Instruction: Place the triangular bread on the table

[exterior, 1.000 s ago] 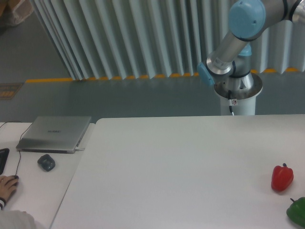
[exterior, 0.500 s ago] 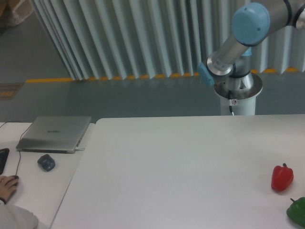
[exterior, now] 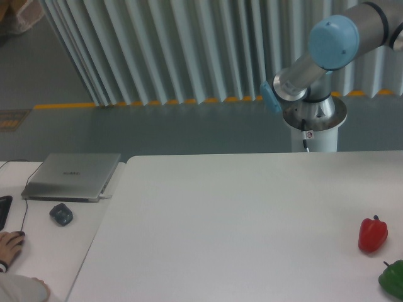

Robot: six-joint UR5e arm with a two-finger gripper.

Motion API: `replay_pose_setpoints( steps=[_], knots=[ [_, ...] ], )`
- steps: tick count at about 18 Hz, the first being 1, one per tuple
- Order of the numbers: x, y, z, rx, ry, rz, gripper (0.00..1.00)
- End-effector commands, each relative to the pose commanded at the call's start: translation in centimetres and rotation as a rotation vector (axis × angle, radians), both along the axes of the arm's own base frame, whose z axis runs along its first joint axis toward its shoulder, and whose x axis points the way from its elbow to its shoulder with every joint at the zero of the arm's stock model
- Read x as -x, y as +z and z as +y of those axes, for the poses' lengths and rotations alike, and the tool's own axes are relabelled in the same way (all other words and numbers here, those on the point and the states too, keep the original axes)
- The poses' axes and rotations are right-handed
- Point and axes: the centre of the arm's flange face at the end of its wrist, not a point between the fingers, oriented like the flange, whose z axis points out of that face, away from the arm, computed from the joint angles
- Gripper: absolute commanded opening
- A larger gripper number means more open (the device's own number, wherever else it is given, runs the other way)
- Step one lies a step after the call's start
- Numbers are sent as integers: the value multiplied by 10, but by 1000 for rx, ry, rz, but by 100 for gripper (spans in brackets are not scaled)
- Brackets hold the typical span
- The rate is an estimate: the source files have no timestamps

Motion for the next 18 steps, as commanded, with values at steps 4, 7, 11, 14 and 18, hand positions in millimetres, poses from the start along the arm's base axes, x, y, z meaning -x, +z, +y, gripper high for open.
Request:
replay_pose_setpoints(
  steps=[4,7,11,14,18],
  knots=[
    [2,-13,1,6,4,-16,97],
    [2,-14,1,6,6,-18,96],
    [2,-16,1,5,4,-20,67],
    [2,-14,1,7,0,-16,26],
    [2,-6,-3,0,7,-9,0]
  ],
)
